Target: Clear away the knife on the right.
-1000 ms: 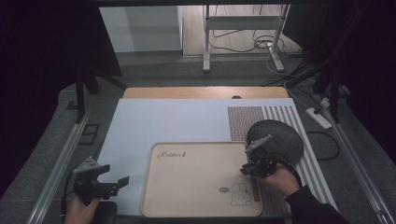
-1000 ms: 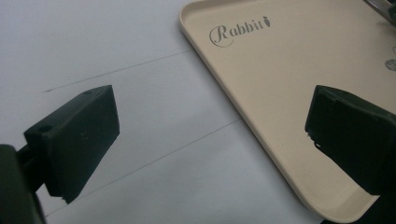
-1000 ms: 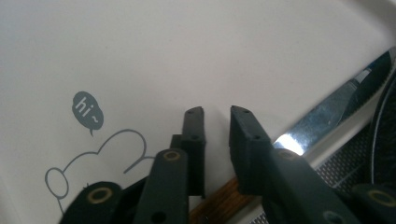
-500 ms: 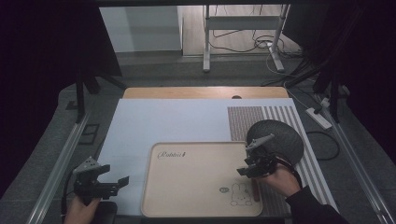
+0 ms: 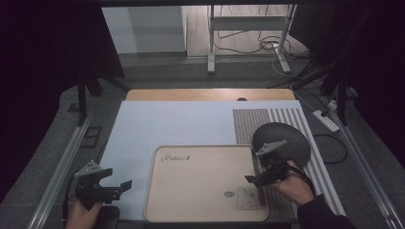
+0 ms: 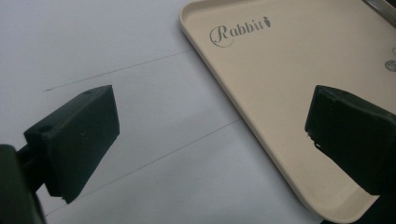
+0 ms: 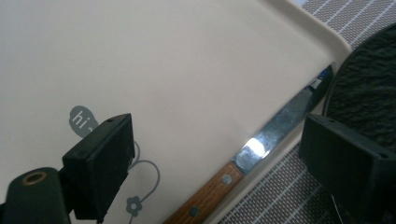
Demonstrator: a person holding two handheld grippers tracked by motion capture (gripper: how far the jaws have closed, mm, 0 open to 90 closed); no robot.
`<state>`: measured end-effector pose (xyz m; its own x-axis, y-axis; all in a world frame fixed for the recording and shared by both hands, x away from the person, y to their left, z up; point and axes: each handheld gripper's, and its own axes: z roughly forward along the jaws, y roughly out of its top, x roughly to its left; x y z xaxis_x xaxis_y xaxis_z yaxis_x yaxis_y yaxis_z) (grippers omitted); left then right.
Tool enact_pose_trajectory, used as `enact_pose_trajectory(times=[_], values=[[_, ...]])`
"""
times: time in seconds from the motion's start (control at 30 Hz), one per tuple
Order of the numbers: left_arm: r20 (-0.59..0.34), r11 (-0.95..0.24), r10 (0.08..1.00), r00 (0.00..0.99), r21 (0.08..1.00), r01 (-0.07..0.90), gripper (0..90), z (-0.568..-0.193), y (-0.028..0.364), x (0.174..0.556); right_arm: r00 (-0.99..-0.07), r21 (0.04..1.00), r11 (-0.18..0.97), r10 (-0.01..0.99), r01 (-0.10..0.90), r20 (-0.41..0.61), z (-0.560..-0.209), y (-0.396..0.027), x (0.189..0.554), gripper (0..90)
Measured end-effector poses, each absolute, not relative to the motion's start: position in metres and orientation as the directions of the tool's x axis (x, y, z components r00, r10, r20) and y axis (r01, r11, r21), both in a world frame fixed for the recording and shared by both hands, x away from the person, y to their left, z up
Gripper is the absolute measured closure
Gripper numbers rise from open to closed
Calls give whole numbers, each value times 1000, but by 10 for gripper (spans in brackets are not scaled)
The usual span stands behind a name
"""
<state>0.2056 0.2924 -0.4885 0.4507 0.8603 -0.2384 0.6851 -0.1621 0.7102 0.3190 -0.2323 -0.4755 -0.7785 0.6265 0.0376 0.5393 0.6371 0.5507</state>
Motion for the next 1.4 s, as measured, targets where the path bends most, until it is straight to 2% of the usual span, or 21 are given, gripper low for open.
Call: enact_pose_trajectory(times=[0.13, 0.23, 1.4], values=[[-240, -161, 860, 450, 710, 686, 31, -489, 292, 206, -763, 560, 617, 645, 553, 44, -477, -237, 318, 24], [-240, -162, 860, 451, 709, 686, 31, -489, 292, 206, -756, 567, 609, 653, 555, 39, -477, -240, 317, 0], [-251, -155, 853, 458, 715, 681, 29, -488, 294, 205, -649, 649, 491, 761, 581, 5, -469, -285, 291, 0]])
